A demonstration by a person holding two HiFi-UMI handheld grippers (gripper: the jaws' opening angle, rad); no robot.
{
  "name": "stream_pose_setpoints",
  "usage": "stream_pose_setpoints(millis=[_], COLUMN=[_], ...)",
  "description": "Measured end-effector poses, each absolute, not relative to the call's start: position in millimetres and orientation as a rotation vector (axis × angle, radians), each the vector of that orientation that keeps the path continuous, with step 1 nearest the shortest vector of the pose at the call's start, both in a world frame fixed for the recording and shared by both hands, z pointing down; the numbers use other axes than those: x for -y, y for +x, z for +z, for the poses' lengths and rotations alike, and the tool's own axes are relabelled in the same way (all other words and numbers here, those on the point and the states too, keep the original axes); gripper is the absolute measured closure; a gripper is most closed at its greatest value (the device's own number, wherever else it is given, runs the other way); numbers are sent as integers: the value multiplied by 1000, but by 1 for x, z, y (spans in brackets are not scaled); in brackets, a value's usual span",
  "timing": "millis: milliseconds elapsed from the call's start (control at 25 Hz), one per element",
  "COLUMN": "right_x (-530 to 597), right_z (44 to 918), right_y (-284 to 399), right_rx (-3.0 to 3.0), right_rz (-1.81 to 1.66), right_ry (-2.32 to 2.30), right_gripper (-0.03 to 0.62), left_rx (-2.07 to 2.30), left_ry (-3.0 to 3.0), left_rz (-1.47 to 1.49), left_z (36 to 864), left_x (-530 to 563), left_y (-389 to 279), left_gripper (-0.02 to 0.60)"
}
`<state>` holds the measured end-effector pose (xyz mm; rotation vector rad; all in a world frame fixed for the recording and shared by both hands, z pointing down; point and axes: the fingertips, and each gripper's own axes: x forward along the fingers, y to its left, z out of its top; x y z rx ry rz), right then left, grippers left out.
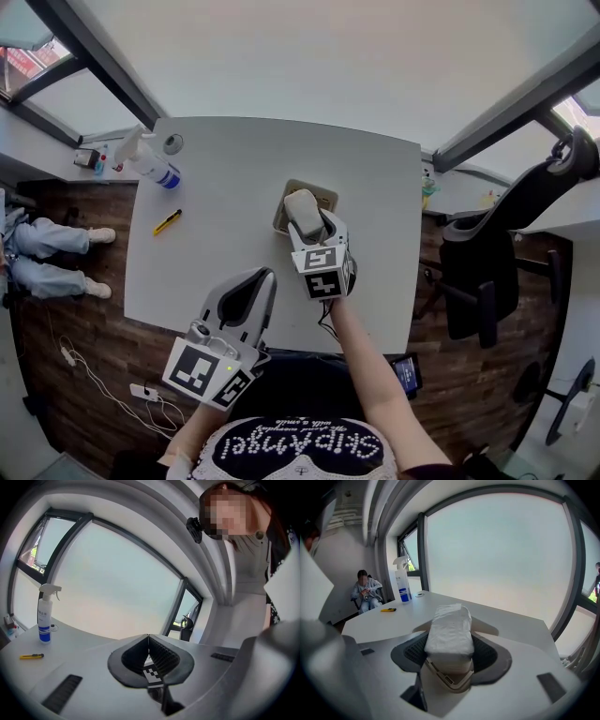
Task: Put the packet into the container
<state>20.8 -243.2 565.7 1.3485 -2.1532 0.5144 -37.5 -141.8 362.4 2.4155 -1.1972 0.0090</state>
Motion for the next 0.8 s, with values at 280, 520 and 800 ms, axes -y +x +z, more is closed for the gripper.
stream_pose_setpoints(millis=[280, 520, 800], right_x=[245, 246, 250], right_z=[564, 565, 555], right_y=[21, 22, 20], right_rx=[2161, 2178, 2180], right_rz=[511, 541, 551], right_ry=[1349, 1349, 1365], right_gripper=[333, 333, 332], left_rx=[1211, 1212, 1216], left_ry=[2415, 2423, 2437], left_rz=[4, 6, -1], left_z=[360, 358, 352], left_x=[138, 135, 135], left_y=[-41, -44, -53], left_gripper=[572, 572, 572])
